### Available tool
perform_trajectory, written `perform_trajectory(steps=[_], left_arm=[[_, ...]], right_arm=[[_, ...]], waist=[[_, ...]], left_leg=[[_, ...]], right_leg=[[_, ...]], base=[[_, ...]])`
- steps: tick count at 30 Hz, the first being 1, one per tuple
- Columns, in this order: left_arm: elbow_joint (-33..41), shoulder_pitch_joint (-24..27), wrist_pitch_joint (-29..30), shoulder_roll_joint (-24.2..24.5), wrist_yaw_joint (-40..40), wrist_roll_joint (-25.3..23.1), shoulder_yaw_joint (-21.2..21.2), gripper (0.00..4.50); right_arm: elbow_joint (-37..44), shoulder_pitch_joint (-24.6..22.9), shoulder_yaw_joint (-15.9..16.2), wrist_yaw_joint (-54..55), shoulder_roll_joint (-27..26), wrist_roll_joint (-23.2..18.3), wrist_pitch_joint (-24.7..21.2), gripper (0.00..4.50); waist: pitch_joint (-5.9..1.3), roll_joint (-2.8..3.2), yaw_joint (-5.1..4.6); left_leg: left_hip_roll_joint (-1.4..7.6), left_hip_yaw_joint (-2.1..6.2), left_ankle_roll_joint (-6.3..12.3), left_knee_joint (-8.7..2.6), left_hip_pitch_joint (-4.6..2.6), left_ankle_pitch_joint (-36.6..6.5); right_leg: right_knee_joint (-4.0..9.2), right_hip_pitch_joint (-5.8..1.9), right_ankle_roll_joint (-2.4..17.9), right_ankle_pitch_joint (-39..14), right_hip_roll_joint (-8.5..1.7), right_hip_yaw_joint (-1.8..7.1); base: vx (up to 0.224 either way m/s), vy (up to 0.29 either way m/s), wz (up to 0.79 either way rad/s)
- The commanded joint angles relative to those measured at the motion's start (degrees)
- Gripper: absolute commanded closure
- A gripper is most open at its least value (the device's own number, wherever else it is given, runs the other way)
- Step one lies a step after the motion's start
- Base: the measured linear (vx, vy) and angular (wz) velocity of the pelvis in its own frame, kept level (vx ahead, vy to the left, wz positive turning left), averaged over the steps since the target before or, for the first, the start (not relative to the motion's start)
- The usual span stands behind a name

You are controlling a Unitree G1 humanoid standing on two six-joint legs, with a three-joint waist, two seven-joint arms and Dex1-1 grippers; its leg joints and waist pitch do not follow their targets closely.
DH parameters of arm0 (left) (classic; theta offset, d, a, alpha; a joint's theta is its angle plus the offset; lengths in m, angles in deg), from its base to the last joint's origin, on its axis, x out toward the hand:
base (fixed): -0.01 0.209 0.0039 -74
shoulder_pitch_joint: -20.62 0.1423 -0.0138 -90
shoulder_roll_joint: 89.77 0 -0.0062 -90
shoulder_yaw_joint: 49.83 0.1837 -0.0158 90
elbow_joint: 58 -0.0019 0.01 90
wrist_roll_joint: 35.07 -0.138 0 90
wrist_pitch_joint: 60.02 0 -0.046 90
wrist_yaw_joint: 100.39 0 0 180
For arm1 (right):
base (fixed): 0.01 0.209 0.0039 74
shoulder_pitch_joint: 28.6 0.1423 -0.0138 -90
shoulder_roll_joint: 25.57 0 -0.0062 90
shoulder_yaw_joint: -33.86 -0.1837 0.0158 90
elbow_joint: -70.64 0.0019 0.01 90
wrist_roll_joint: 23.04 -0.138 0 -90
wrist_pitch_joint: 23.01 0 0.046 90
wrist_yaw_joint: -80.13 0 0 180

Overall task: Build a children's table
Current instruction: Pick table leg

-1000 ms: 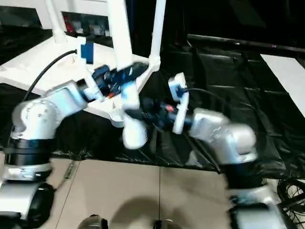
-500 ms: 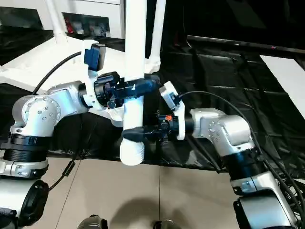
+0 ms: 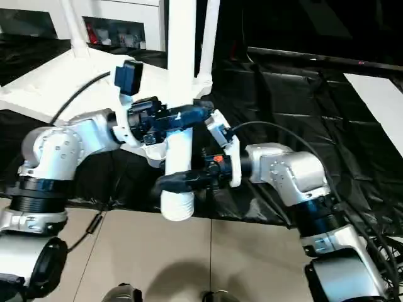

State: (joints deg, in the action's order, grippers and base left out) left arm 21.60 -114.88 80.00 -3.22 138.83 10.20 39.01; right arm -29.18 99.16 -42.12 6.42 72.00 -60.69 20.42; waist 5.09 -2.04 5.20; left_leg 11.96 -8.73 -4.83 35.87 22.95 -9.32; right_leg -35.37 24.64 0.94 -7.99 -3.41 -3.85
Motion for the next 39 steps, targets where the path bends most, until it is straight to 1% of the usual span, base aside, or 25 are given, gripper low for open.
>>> perform_trajectory(steps=[1, 5, 6, 9, 11, 16, 17, 18, 19, 20, 21, 22, 23, 24, 25, 27, 29, 30, 31, 32, 34, 36, 37, 38, 39], left_arm=[[0.10, -1.80, -0.59, -0.08, 0.64, -0.34, 0.74, 2.64], [-0.16, -1.95, -0.63, 0.17, 1.19, -0.50, 0.82, 2.64], [-0.20, -1.96, -0.67, 0.25, 1.38, -0.52, 0.88, 2.64], [-0.23, -1.90, -0.67, 0.64, 2.15, -0.65, 1.25, 2.64], [-0.08, -1.78, -0.57, 0.86, 2.65, -0.58, 1.45, 2.64], [1.07, -1.22, -1.07, 1.27, 4.18, -0.68, 2.19, 2.64], [0.82, -1.32, -1.66, 0.95, 2.53, -1.55, 2.04, 2.64], [0.69, -1.38, -1.62, 0.86, 2.18, -1.59, 1.93, 2.08], [0.27, -1.56, -1.88, 0.38, 1.17, -1.56, 1.31, 1.94], [-0.77, -2.07, -2.02, -0.68, -0.69, -0.82, -0.39, 1.94], [-1.28, -2.33, -2.08, -1.14, -1.54, -0.47, -1.19, 1.82], [-1.45, -2.44, -2.35, -1.39, -1.77, -0.21, -1.69, 1.82], [-1.45, -2.44, -2.35, -1.39, -1.77, -0.21, -1.69, 1.66], [-1.46, -2.41, -4.08, -2.26, -3.26, -0.16, -2.99, 1.48], [-1.48, -2.38, -5.27, -2.75, -3.94, -0.16, -3.70, 1.48], [-1.55, -2.40, -6.77, -3.33, -5.02, -0.33, -4.57, 1.46], [-0.85, -2.48, -9.65, -4.17, -8.15, -0.49, -6.84, 1.47], [-0.25, -2.47, -10.59, -4.31, -9.55, -0.53, -7.74, 1.47], [0.92, -1.95, -11.82, -3.54, -10.72, -2.42, -7.37, 1.47], [2.36, -1.08, -13.35, -2.21, -11.66, -5.77, -6.04, 1.47], [4.94, 0.69, -15.67, 0.21, -14.61, -11.19, -5.01, 1.47], [6.87, 2.11, -16.81, 1.95, -18.80, -14.23, -6.25, 1.47], [8.31, 3.95, -18.66, 3.96, -22.60, -18.21, -6.58, 1.47], [8.79, 4.86, -19.54, 5.02, -23.98, -20.24, -6.30, 1.47], [9.80, 6.81, -20.57, 6.36, -25.02, -22.90, -5.42, 1.47]], right_arm=[[-0.76, 0.33, -0.10, -0.52, 0.25, 0.53, 0.79, 1.33], [-1.05, 0.34, -0.18, -0.79, 0.28, 0.83, 0.83, 1.55], [-1.07, 0.33, -0.18, -0.85, 0.31, 0.91, 0.86, 1.75], [-1.09, 0.33, -0.23, -1.06, 0.38, 1.17, 0.97, 1.86], [-1.14, 0.37, -0.25, -1.13, 0.38, 1.27, 0.95, 2.16], [-1.18, 0.47, -0.38, -1.17, 0.25, 1.21, 0.89, 2.52], [-1.02, 0.44, -0.50, -0.99, 0.06, 1.17, 0.89, 2.52], [-0.98, 0.43, -0.52, -0.95, 0.02, 1.16, 0.89, 2.54], [-0.84, 0.36, -0.66, -0.76, -0.14, 1.12, 0.95, 2.55], [-0.61, 0.08, -0.96, -0.25, -0.49, 1.07, 1.19, 2.57], [-0.52, -0.08, -1.11, 0.00, -0.64, 1.06, 1.35, 2.59], [-0.34, -0.29, -1.27, 0.25, -0.81, 1.00, 1.48, 2.59], [-0.34, -0.29, -1.27, 0.25, -0.81, 1.00, 1.48, 2.60], [0.15, -0.91, -2.03, 1.43, -1.54, 0.86, 1.95, 2.61], [0.42, -1.22, -2.46, 2.07, -1.95, 0.79, 2.16, 2.61], [0.70, -1.55, -2.94, 2.89, -2.43, 0.83, 2.62, 2.61], [1.61, -2.49, -4.86, 6.72, -4.16, 1.49, 4.80, 2.61], [2.09, -2.97, -5.91, 8.93, -5.02, 2.05, 6.12, 2.61], [2.59, -3.54, -7.26, 11.76, -5.99, 2.42, 6.98, 2.61], [3.27, -4.14, -8.55, 14.02, -6.58, 2.49, 7.65, 2.61], [4.79, -5.62, -10.81, 18.16, -6.83, 3.37, 9.15, 2.61], [6.79, -7.52, -13.91, 21.95, -7.35, 3.34, 9.99, 2.62], [8.84, -9.45, -16.16, 25.06, -7.75, 3.60, 10.35, 2.62], [9.72, -10.27, -16.70, 26.10, -7.74, 3.98, 10.59, 2.62], [10.74, -11.32, -17.35, 28.08, -7.92, 4.71, 10.50, 2.62]], waist=[[-5.75, 0.40, 0.18], [-5.72, 0.37, 0.17], [-5.72, 0.40, 0.12], [-5.69, 0.41, 0.11], [-5.72, 0.40, 0.14], [-5.70, 0.41, 0.15], [-5.73, 0.41, 0.17], [-5.73, 0.40, 0.13], [-5.71, 0.36, 0.11], [-5.73, 0.38, 0.15], [-5.73, 0.43, 0.17], [-5.70, 0.39, 0.15], [-5.73, 0.41, 0.19], [-5.73, 0.40, 0.20], [-5.76, 0.51, 0.27], [-5.79, 0.50, 0.30], [-5.77, 1.05, 0.30], [-5.85, 0.88, 0.24], [-5.83, 1.36, 0.24], [-5.88, 1.26, 0.11], [-5.90, 1.51, 0.06], [-5.71, 1.61, -0.06], [-5.77, 1.76, -0.10], [-5.78, 1.65, -0.14], [-5.80, 2.27, -0.12]], left_leg=[[0.64, -0.51, -0.14, -3.98, -1.14, -10.24], [0.60, -0.51, -0.26, -3.99, -1.17, -10.74], [0.65, -0.49, -0.24, -4.03, -1.18, -10.79], [0.64, -0.52, -0.23, -4.01, -1.23, -11.09], [0.64, -0.50, -0.27, -4.01, -1.28, -11.07], [0.68, -0.48, -0.27, -4.04, -1.26, -11.01], [0.65, -0.49, -0.24, -4.02, -1.26, -10.94], [0.70, -0.50, -0.35, -4.03, -1.23, -10.95], [0.68, -0.51, -0.35, -4.01, -1.23, -10.92], [0.66, -0.52, -0.28, -3.99, -1.25, -10.90], [0.61, -0.52, -0.39, -3.93, -1.21, -10.98], [0.61, -0.56, -0.31, -3.94, -1.28, -11.01], [0.59, -0.54, -0.34, -3.88, -1.26, -10.98], [0.59, -0.49, -0.30, -3.95, -1.15, -11.07], [0.57, -0.47, -0.32, -3.92, -1.16, -11.10], [0.61, -0.44, -0.32, -3.96, -1.21, -11.31], [0.68, -0.32, -0.59, -3.99, -1.14, -11.40], [0.76, -0.27, -0.93, -4.03, -1.16, -11.62], [0.76, -0.08, -1.21, -4.19, -1.29, -11.88], [0.81, -0.18, -1.20, -4.23, -1.39, -12.13], [0.89, -0.04, -1.55, -4.37, -1.47, -11.95], [0.81, -0.20, -1.66, -4.40, -1.47, -12.60], [0.69, -0.18, -1.63, -4.36, -1.49, -12.95], [0.72, -0.15, -1.61, -4.45, -1.45, -12.85], [0.57, -0.12, -1.69, -4.44, -1.62, -13.29]], right_leg=[[4.16, -4.10, 9.89, -17.64, -3.63, 2.01], [4.29, -4.13, 9.81, -18.36, -3.63, 1.97], [4.24, -4.11, 9.83, -18.21, -3.60, 1.97], [4.35, -4.06, 9.77, -18.57, -3.62, 1.98], [4.31, -4.09, 9.68, -18.81, -3.63, 1.98], [4.24, -4.08, 9.98, -18.48, -3.65, 1.99], [4.28, -4.08, 9.95, -18.48, -3.66, 1.99], [4.23, -4.11, 9.95, -18.23, -3.67, 2.01], [4.20, -4.10, 10.00, -18.12, -3.64, 2.00], [4.29, -4.12, 9.97, -18.23, -3.67, 2.00], [4.32, -4.16, 10.04, -18.33, -3.66, 1.96], [4.42, -4.09, 10.05, -18.51, -3.63, 1.95], [4.40, -4.11, 10.00, -18.54, -3.66, 1.95], [4.41, -4.19, 9.76, -18.94, -3.67, 1.92], [4.45, -4.17, 9.74, -18.90, -3.73, 1.91], [4.44, -4.12, 9.74, -18.76, -3.68, 1.85], [4.44, -4.10, 9.99, -18.01, -3.74, 1.87], [4.29, -4.07, 9.97, -17.45, -3.74, 1.85], [4.21, -4.06, 9.84, -17.43, -3.66, 1.80], [4.33, -3.99, 9.81, -17.31, -3.63, 1.83], [4.02, -4.07, 9.47, -16.00, -3.59, 1.89], [4.10, -3.94, 9.03, -16.25, -3.46, 1.96], [4.15, -3.98, 8.34, -17.40, -3.44, 1.98], [4.24, -4.00, 7.77, -17.90, -3.42, 1.97], [4.31, -3.86, 6.85, -19.47, -3.32, 1.90]], base=[[0.000, 0.000, 0.00], [0.000, 0.000, 0.00], [0.000, 0.000, 0.00], [0.000, 0.000, 0.00], [0.000, 0.000, 0.00], [0.000, 0.000, 0.00], [0.000, 0.000, 0.00], [0.000, 0.000, 0.00], [0.000, 0.000, 0.00], [0.000, 0.000, 0.00], [0.000, 0.000, 0.00], [0.000, 0.000, 0.00], [0.000, 0.000, 0.00], [0.000, 0.000, 0.00], [0.000, 0.000, 0.00], [0.000, 0.000, 0.00], [0.000, 0.000, 0.00], [0.000, 0.000, 0.00], [0.000, 0.000, 0.00], [0.000, 0.000, 0.00], [0.000, 0.000, 0.00], [0.000, 0.000, 0.00], [0.000, 0.000, 0.00], [0.000, 0.000, 0.00], [0.000, 0.000, 0.00]])
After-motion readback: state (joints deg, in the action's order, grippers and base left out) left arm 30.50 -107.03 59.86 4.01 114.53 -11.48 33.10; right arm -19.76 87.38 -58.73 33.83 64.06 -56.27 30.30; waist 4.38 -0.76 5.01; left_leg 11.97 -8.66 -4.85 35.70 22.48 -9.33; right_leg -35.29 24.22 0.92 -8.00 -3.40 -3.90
